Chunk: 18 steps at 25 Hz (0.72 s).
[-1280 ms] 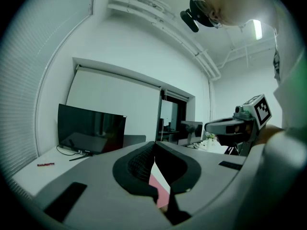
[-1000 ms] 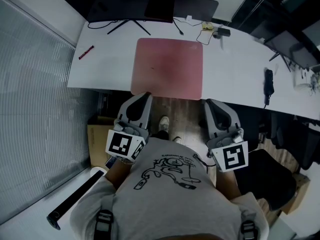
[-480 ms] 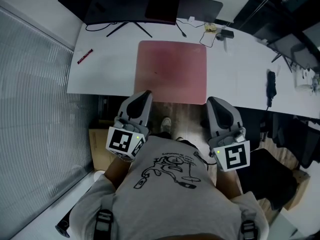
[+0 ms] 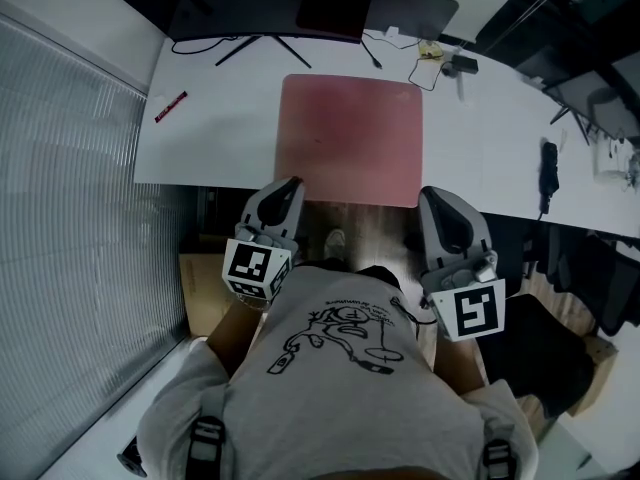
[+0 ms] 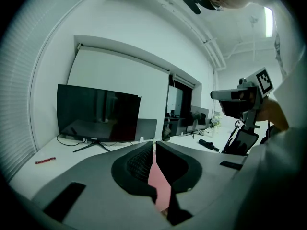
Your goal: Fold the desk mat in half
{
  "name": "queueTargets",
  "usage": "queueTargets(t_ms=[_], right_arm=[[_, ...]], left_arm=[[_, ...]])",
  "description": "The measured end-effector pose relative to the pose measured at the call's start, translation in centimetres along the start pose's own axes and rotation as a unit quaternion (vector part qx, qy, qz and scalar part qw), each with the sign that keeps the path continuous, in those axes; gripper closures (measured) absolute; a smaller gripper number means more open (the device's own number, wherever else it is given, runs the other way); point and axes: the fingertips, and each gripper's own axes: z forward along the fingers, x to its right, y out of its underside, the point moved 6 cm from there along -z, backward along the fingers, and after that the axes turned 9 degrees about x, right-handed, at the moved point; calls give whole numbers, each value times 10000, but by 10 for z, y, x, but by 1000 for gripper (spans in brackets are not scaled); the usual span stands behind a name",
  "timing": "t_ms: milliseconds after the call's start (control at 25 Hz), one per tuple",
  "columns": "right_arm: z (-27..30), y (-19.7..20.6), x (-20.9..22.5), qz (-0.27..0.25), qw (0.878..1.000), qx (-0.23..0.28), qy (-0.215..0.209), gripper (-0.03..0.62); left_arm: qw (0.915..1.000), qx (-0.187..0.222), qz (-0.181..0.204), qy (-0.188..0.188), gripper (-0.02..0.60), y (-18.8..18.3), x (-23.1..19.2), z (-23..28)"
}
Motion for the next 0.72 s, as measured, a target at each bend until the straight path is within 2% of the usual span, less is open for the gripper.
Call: queueTargets(t_ms=[320,520,720], right_arm=[[15,1,0,-99,9999,-34,17,588],[19,0,0,-126,9999,-10,-5,588],[21,0,1,-124,9999,16,-78,588]], left_arm=[[9979,-505,-379,-145,555,45,-34,6],[9955,-774,-445,-326,554,75,-50,8],[9900,-1089,-704,-552,522,116,-64,4]])
